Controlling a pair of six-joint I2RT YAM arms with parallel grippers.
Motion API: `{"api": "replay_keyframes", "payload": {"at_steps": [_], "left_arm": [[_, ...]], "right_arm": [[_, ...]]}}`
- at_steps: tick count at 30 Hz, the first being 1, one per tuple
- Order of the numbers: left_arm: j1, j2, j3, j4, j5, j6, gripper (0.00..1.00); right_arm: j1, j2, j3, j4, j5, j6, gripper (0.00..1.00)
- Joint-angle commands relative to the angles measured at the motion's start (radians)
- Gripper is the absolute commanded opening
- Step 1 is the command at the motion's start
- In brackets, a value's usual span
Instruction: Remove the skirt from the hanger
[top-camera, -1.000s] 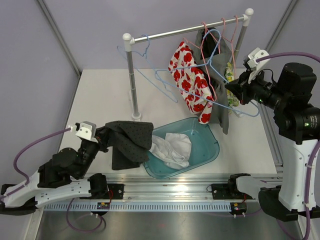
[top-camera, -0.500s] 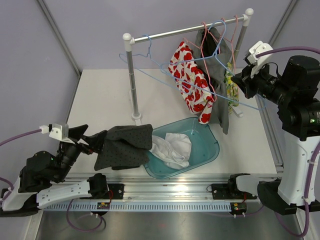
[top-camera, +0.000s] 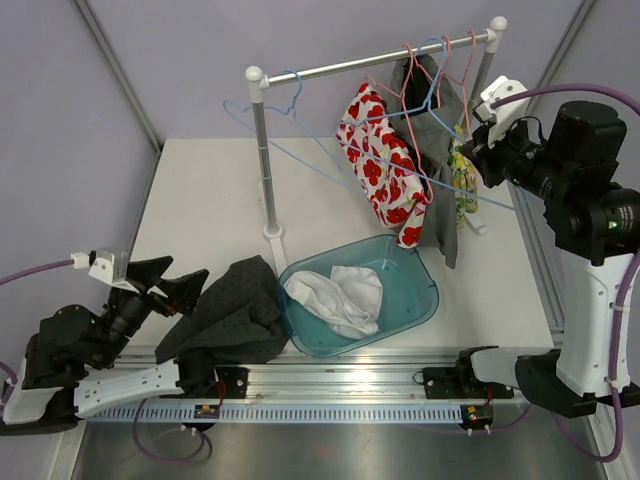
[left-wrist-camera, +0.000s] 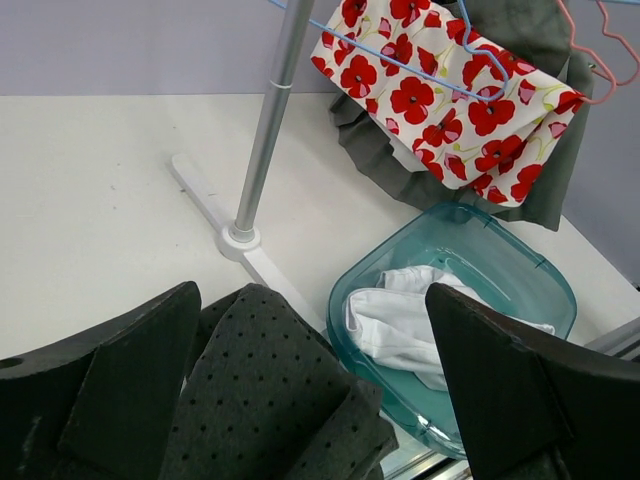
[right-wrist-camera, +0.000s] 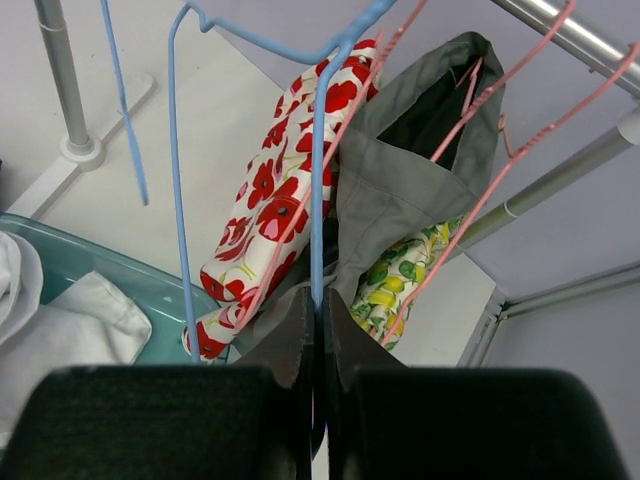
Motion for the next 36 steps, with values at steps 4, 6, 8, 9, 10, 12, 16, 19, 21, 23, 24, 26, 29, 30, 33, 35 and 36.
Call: {"api": "replay_keyframes", "payload": {"at_steps": [4,6,8,9,10,12,16,19,21,23,24,26,29,30,33,35,36], "left_arm": [[-0.004,0.004,-0.038,0.093,0.053,-0.007,0.99],[-0.004,0.009,-0.049,0.108,0.063,-0.006,0.99],[-0.004,0.021,-0.062,0.122,0.070,-0.009,0.99],[-0.004,0.025,-0.067,0.128,0.075,-0.009,0.99],[-0.004,0.027,-0.075,0.131,0.076,-0.010,0.99],[-0.004,0.026,-0.085,0.139,0.082,-0.021,0.99],[-0.004,0.019,-0.105,0.159,0.096,-0.035,0.99],[-0.004,0.009,-0.121,0.174,0.098,-0.036,0.99],[-0.002,0.007,-0.131,0.191,0.102,-0.032,0.99],[-0.004,0.016,-0.141,0.202,0.106,-0.030,0.99],[-0.004,0.022,-0.144,0.213,0.107,-0.030,0.99],[-0.004,0.044,-0.153,0.217,0.095,-0.036,0.99],[-0.002,0.099,-0.150,0.205,0.064,-0.067,0.99],[-0.004,0.117,-0.145,0.199,0.055,-0.076,0.99],[-0.004,0.195,-0.112,0.168,0.004,-0.081,0.99],[-0.004,0.222,-0.098,0.168,-0.026,-0.073,0.99],[-0.002,0.242,-0.087,0.174,-0.037,-0.065,0.99]], "right_arm": [[0.200,0.022,-0.050,0.116,0.224,-0.066,0.00],[0.304,0.051,-0.084,0.162,0.347,-0.104,0.00],[0.351,0.077,-0.124,0.254,0.433,-0.133,0.00],[0.380,0.101,-0.128,0.282,0.465,-0.138,0.00],[0.392,0.117,-0.124,0.325,0.479,-0.143,0.00],[0.432,0.160,-0.108,0.349,0.512,-0.153,0.00],[0.489,0.183,-0.131,0.415,0.556,-0.176,0.00],[0.507,0.174,-0.167,0.442,0.556,-0.181,0.00],[0.510,0.194,-0.168,0.435,0.558,-0.179,0.00],[0.510,0.220,-0.179,0.440,0.564,-0.186,0.00],[0.509,0.230,-0.190,0.440,0.565,-0.189,0.00],[0.510,0.249,-0.206,0.437,0.566,-0.189,0.00],[0.510,0.235,-0.263,0.442,0.547,-0.175,0.02],[0.510,0.229,-0.269,0.432,0.536,-0.175,0.04],[0.510,0.182,-0.283,0.403,0.480,-0.167,0.18],[0.510,0.152,-0.273,0.365,0.445,-0.166,0.30],[0.510,0.143,-0.266,0.351,0.434,-0.164,0.47]]}}
